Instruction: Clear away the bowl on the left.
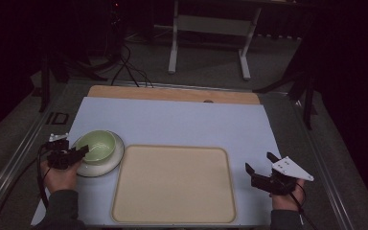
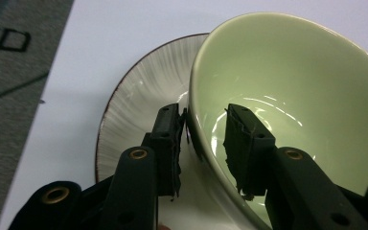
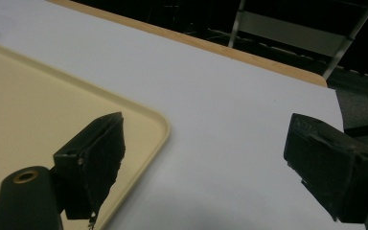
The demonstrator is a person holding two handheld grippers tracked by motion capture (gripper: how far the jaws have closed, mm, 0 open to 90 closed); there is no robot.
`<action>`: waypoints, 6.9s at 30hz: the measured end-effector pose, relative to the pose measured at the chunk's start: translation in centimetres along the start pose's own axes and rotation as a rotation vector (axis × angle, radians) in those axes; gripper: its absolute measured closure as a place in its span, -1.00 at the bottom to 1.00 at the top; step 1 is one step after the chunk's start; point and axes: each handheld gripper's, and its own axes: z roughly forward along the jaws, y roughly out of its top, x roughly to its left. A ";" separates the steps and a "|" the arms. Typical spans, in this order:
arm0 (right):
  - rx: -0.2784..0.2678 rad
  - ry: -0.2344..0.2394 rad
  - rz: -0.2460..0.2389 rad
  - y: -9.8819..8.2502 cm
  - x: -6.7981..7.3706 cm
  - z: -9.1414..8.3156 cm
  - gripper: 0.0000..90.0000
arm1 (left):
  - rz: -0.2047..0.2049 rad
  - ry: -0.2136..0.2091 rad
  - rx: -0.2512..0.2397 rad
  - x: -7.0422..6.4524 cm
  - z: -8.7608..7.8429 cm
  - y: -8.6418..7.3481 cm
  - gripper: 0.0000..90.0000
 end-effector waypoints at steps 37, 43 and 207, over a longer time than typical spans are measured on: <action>-0.002 -0.003 0.006 0.0 -0.1 0.0 -0.70 | -0.119 -0.113 0.075 1.1 0.3 -0.1 0.82; -0.004 -0.003 0.006 0.0 -0.1 0.0 -0.70 | -0.124 -0.123 0.086 1.1 0.3 -0.1 0.82; -0.025 -0.018 0.017 0.1 -0.5 -0.5 -0.69 | -0.031 -0.407 -0.137 -6.9 -3.8 0.6 0.79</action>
